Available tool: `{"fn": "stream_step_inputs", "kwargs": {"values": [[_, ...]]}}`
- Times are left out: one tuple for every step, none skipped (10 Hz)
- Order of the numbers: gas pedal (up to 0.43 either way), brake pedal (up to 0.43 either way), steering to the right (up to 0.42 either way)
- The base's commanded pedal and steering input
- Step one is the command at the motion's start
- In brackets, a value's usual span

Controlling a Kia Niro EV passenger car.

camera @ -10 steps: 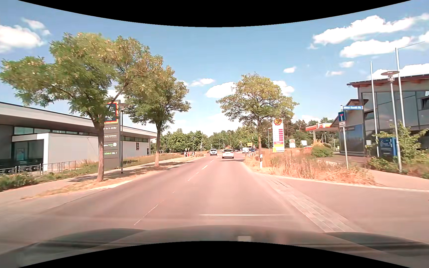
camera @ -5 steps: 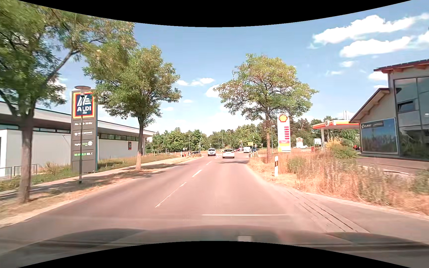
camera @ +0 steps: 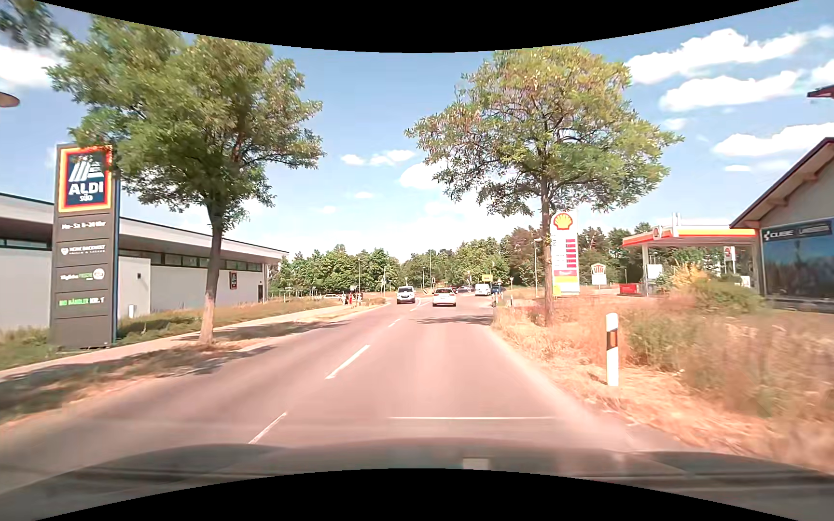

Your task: Follow the waypoints while adhering to traffic rules and regulations

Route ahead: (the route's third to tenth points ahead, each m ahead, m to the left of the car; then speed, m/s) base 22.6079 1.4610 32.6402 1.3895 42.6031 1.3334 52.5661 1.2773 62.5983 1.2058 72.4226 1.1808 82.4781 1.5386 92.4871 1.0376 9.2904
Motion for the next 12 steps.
{"fn": "stream_step_inputs", "kwargs": {"values": [[0.087, 0.0, 0.003], [0.087, 0.0, 0.003], [0.087, 0.0, 0.003], [0.087, 0.0, 0.002], [0.087, 0.0, 0.002], [0.087, 0.0, 0.002], [0.087, 0.0, 0.002], [0.087, 0.0, 0.002], [0.087, 0.0, 0.002], [0.087, 0.0, 0.002], [0.087, 0.0, 0.002], [0.087, 0.0, 0.002]]}}
